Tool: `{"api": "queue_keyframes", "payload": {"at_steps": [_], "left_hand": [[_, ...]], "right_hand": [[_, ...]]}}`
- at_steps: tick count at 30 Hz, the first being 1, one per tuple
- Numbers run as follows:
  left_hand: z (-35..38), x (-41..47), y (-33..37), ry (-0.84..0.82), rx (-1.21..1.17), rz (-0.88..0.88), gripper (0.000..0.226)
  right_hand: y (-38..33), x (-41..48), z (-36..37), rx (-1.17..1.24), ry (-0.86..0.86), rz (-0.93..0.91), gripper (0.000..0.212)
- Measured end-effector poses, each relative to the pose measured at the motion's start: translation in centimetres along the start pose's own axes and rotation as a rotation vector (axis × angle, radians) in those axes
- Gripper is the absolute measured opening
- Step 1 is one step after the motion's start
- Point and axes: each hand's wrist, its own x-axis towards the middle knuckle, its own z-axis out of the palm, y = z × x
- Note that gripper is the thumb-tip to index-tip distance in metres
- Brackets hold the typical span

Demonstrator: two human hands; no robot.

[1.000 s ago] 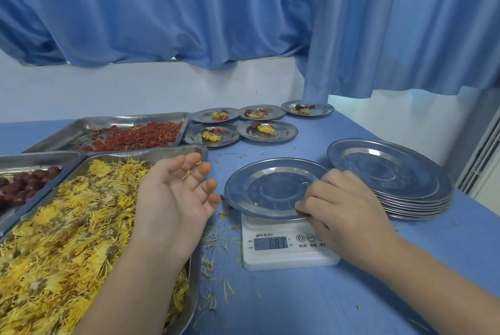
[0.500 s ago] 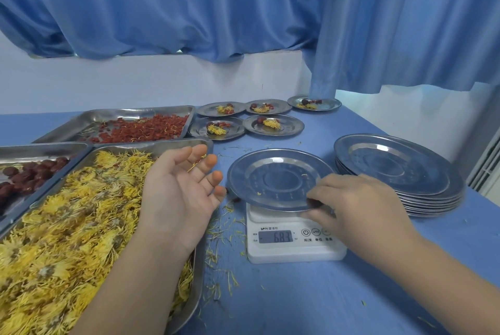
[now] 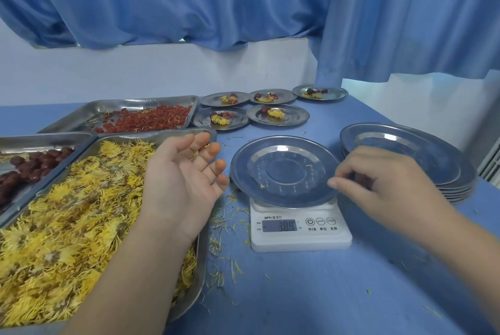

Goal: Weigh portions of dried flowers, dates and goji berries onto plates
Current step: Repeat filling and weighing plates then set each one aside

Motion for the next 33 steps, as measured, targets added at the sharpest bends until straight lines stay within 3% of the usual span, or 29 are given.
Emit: {"api": "queue_keyframes", "payload": {"at_steps": [6, 11, 16, 19, 27, 33], "left_hand": [[0.1, -0.1, 0.1, 0.003, 0.004, 0.003, 0.017], [0.1, -0.1, 0.1, 0.010, 0.004, 0.001, 0.017], [0.2, -0.1, 0.1, 0.013, 0.002, -0.004, 0.017], [0.1, -0.1, 0.1, 0.010, 0.005, -0.005, 0.017], [0.0, 0.0, 0.0, 0.006, 0.006, -0.008, 0.017], [0.0, 0.0, 0.0, 0.004, 0.005, -0.007, 0.017]], "right_hand": [[0.8, -0.2, 0.0, -0.013, -0.091, -0.021, 0.029], [2.1, -0.2, -1.1, -0.001, -0.342, -0.057, 0.043], [2.9, -0.6, -1.4, -0.025, -0.587, 0.055, 0.031], [2.4, -0.6, -1.3, -0.004, -0.630, 0.060, 0.017], [1.5, -0.8, -1.0, -0.026, -0.673, 0.061, 0.035], [1.1, -0.8, -1.2, -0.008, -0.694, 0.143, 0.034]]}}
